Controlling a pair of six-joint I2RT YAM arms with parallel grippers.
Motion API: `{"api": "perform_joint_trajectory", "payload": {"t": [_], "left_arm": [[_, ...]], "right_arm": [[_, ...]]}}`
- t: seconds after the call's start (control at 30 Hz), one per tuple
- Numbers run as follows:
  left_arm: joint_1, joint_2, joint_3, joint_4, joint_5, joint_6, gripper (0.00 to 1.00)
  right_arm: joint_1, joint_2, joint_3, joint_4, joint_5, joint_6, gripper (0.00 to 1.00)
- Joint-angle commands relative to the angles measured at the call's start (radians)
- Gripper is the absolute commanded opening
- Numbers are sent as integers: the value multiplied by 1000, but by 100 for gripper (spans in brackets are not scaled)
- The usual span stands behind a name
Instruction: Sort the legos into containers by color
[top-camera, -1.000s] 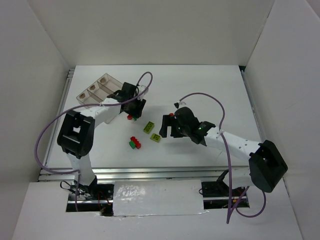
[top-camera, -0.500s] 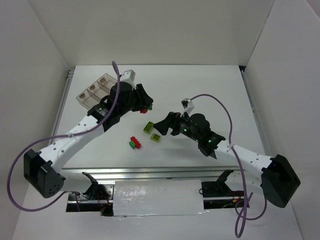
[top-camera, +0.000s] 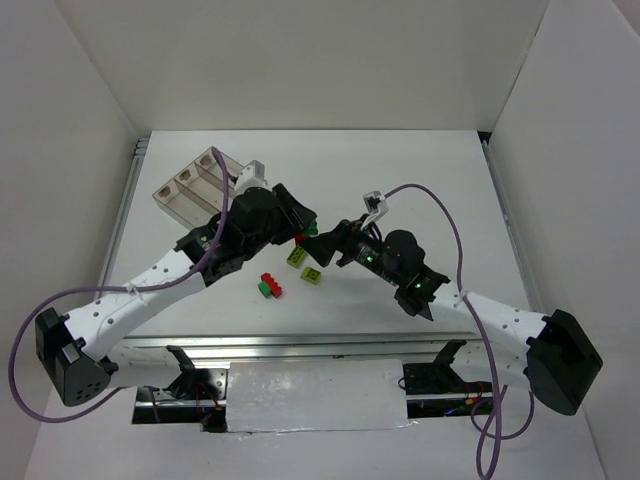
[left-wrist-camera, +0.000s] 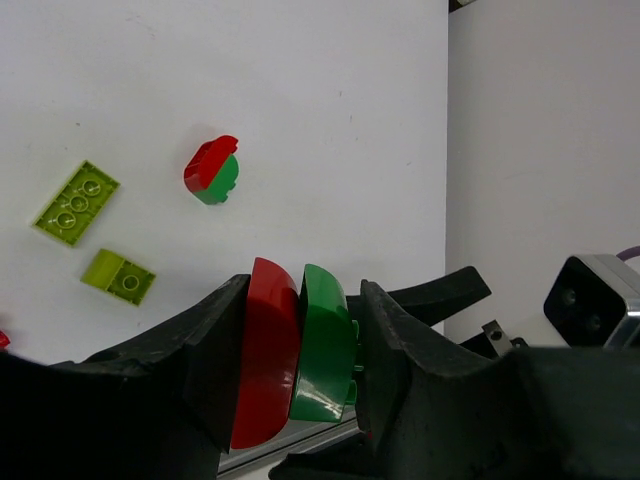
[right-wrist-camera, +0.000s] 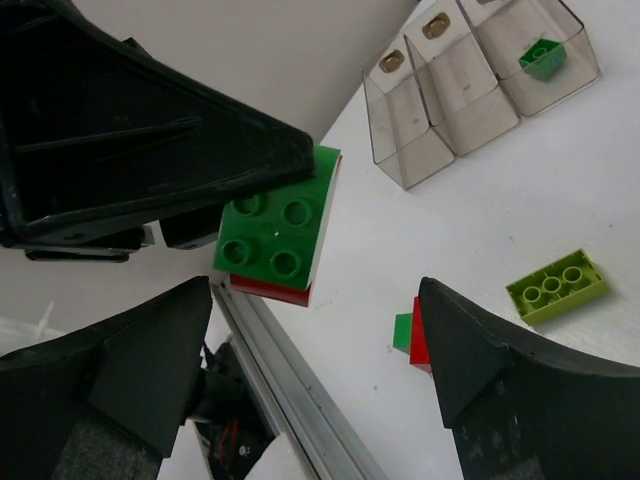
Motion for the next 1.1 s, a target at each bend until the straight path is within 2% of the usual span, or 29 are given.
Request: {"api": "perform_joint_trajectory", "payload": {"t": [0.0, 0.07, 0.4, 0.5, 0.53, 0.57, 0.6, 0.7, 0.73, 0.8, 0.83, 1.0, 1.03, 1.07], "left_arm": [[-7, -45, -12, 10, -56, -45, 0], [-16, -58, -27, 13, -75, -58, 0], [-67, -49, -18, -5, -118, -71, 0], [-70, -46, -24, 15, -101, -62, 0], [-70, -46, -27, 26, -93, -58, 0], [-70, -48, -29, 30, -89, -55, 0], [-70, -52, -32, 38, -83, -42, 0], [-70, -72, -47, 82, -75, 2, 33], [-70, -80, -50, 90, -76, 13, 62], [-70, -98, -50, 101, -75, 50, 85], [-70, -106, -46, 107, -78, 74, 99], [-68, -183, 14, 105, -50, 348, 99], [-68, -204, 13, 110, -3, 449, 99], [-68, -259, -15, 113, 14, 482, 99]], "right_arm": [[27, -32, 24, 82, 45, -1, 91], [27, -29, 25, 89, 75, 21, 82], [56, 40, 102, 95, 92, 24, 64], [58, 50, 102, 105, 79, 19, 48], [58, 52, 99, 115, 74, 19, 27], [58, 54, 96, 116, 71, 19, 16], [58, 51, 90, 119, 68, 16, 14], [55, 31, 52, 162, 65, 16, 8], [58, 25, 32, 176, 66, 18, 7], [58, 8, 16, 167, 83, 22, 0], [53, -2, 13, 159, 86, 22, 0], [-4, -57, -30, 141, 28, 42, 0], [-24, -89, -36, 136, -34, 51, 0], [-65, -104, -42, 139, -91, 45, 0]]}}
